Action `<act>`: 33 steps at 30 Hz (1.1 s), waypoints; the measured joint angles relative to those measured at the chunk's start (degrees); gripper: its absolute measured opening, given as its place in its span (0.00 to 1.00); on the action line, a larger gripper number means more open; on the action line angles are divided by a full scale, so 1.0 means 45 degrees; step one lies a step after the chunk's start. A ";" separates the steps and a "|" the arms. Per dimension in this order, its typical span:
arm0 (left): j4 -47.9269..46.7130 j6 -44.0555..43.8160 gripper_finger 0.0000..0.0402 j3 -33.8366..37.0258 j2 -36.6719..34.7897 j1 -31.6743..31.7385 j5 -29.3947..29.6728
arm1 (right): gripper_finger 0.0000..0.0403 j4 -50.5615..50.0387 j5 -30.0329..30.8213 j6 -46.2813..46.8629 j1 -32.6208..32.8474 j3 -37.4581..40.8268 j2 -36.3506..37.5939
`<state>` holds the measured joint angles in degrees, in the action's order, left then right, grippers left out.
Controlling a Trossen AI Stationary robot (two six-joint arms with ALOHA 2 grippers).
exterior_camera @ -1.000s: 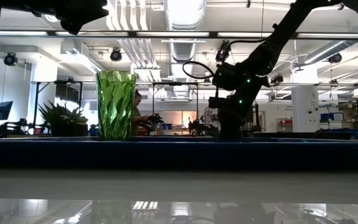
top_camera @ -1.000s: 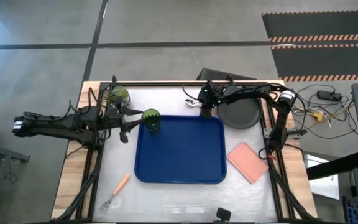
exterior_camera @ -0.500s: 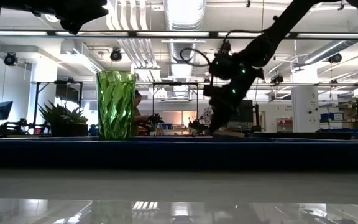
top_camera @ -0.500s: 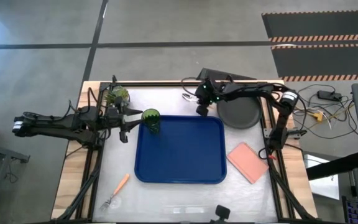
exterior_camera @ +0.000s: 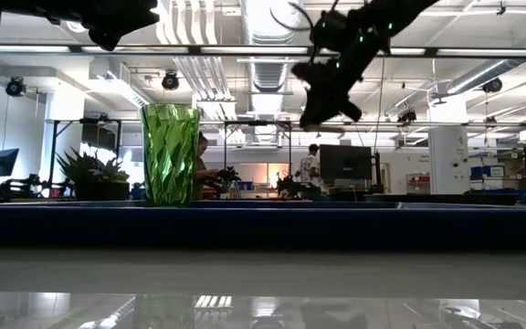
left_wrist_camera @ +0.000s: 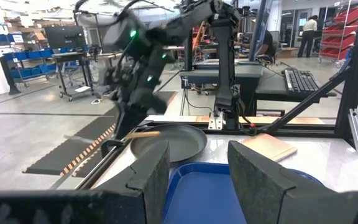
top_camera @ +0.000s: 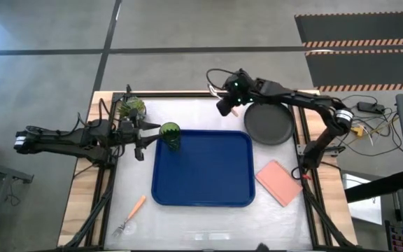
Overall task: Pick and place plate/cup/fork/spoon on tray
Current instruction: Put the spoon on the blue tray
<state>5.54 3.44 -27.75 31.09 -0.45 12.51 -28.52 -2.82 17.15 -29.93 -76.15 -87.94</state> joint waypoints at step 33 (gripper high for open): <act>-0.0005 0.1043 0.36 0.0000 0.0068 -0.0001 0.0000 | 0.09 -0.5779 0.5013 1.7753 0.9755 0.0050 -0.2845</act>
<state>5.52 8.13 -27.75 31.40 -0.46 12.51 -54.53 19.74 97.04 13.97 -75.92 -100.75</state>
